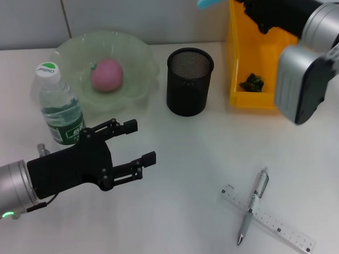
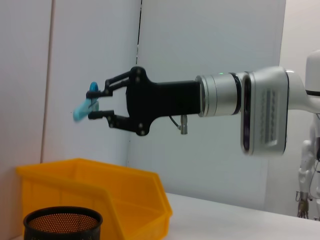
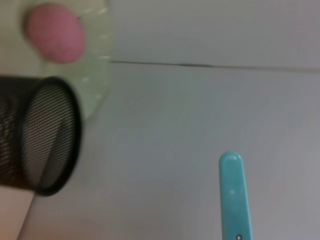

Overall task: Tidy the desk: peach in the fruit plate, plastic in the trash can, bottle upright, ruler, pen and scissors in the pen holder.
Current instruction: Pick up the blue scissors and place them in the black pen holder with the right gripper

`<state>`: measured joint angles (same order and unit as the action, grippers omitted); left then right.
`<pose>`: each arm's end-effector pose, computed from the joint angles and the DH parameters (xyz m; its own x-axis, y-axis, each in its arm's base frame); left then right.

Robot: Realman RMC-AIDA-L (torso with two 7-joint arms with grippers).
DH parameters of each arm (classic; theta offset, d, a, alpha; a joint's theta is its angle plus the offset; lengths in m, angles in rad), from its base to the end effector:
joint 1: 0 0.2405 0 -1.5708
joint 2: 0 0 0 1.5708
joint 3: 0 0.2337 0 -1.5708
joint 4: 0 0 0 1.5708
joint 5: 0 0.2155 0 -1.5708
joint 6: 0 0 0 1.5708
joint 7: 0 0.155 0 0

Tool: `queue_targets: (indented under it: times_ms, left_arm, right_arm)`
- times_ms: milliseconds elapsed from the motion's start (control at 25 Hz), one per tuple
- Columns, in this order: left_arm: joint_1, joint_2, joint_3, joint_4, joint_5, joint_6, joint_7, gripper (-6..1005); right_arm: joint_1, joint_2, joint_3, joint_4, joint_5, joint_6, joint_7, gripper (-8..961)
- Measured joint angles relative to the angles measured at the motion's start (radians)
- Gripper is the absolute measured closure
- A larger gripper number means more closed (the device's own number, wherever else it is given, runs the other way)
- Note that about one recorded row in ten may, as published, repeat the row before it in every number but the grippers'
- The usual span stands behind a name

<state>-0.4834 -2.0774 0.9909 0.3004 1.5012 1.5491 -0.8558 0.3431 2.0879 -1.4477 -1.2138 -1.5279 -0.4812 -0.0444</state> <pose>-0.2339 0.2893 -0.0499 0.7148 0.0985 0.6924 0.3168 -0.9282 -0.1950 0.1620 0.4168 0.0390 0.4532 0.5052 0.7344 0.8623 -0.0394 -0.5049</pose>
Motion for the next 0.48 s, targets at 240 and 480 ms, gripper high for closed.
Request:
queue_targets:
  times_ms: [240, 480]
  left_arm:
    - [0.006, 0.000, 0.000, -0.002, -0.001, 0.000, 0.013, 222]
    - [0.016, -0.001, 0.000, -0.063, -0.024, 0.000, 0.123, 222]
  right_arm:
    - [-0.028, 0.000, -0.103, 0.000, 0.006, 0.085, -0.255, 709]
    - [-0.028, 0.000, -0.172, 0.016, 0.008, 0.190, -0.488, 708]
